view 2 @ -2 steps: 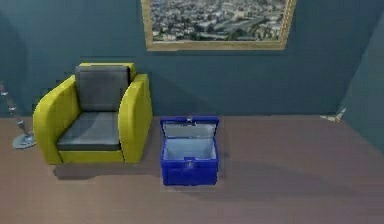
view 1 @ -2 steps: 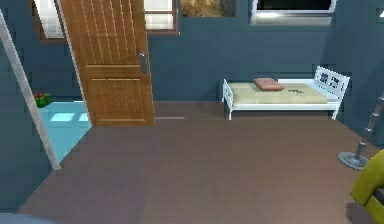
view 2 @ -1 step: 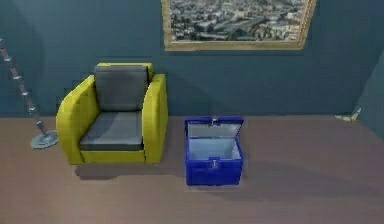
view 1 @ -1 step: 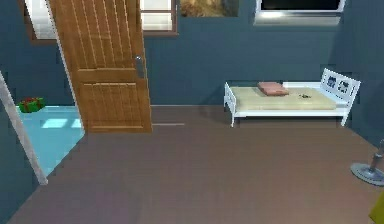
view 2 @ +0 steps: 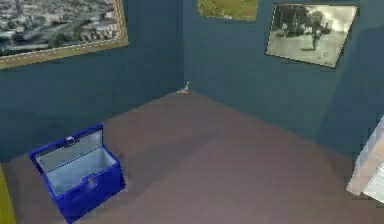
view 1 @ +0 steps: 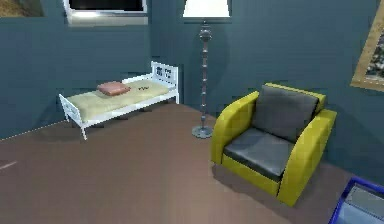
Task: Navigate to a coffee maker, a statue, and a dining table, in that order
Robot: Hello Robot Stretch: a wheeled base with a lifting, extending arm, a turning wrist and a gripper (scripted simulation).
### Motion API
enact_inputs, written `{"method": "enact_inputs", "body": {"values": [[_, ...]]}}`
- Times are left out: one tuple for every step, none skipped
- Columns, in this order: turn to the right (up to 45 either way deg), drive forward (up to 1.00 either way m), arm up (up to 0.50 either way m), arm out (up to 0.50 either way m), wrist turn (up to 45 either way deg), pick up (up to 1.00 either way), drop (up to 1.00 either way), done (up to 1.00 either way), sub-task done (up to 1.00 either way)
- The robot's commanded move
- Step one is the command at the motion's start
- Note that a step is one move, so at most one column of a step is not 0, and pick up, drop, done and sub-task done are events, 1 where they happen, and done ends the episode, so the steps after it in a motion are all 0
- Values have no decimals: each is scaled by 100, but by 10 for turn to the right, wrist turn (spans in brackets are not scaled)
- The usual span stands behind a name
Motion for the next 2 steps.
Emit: {"method": "enact_inputs", "body": {"values": [[420, 0, 0, 0, 0, 0, 0, 0, 0], [0, 5, 0, 0, 0, 0, 0, 0, 0]]}}
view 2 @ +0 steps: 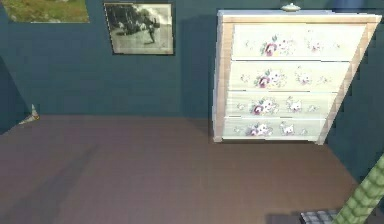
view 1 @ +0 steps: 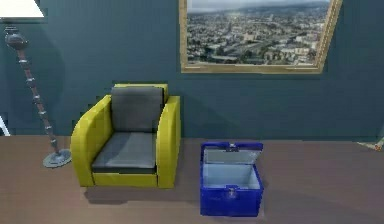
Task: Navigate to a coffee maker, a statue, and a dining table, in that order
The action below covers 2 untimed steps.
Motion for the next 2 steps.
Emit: {"method": "enact_inputs", "body": {"values": [[-450, 0, 0, 0, 0, 0, 0, 0, 0], [-180, 0, 0, 0, 0, 0, 0, 0, 0]]}}
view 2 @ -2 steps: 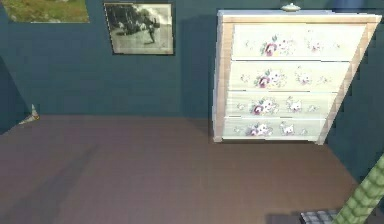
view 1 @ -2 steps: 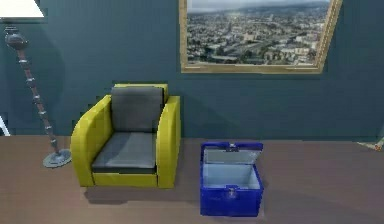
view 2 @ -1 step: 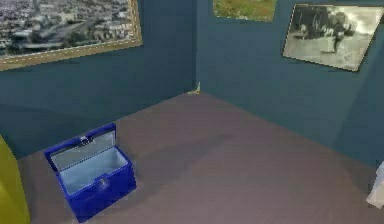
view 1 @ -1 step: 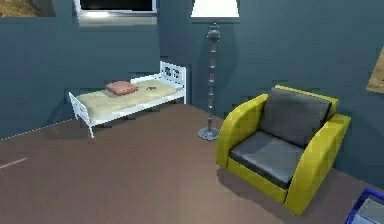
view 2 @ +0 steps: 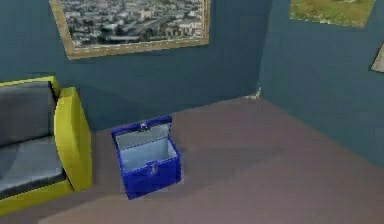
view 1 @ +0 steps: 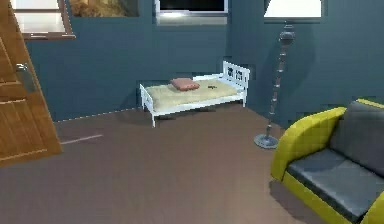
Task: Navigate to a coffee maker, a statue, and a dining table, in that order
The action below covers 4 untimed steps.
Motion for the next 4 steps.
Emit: {"method": "enact_inputs", "body": {"values": [[0, 60, 0, 0, 0, 0, 0, 0, 0], [-270, 0, 0, 0, 0, 0, 0, 0, 0], [0, 5, 0, 0, 0, 0, 0, 0, 0], [-450, 0, 0, 0, 0, 0, 0, 0, 0]]}}
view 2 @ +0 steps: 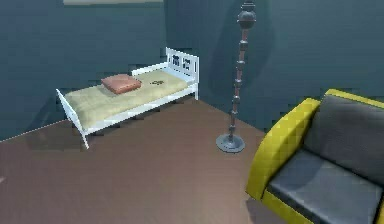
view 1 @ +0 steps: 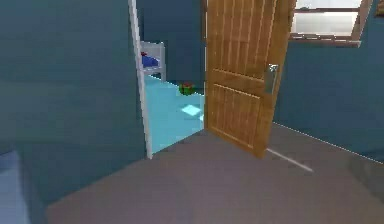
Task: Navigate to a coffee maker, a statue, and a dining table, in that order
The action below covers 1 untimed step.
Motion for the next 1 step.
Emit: {"method": "enact_inputs", "body": {"values": [[-210, 0, 0, 0, 0, 0, 0, 0, 0]]}}
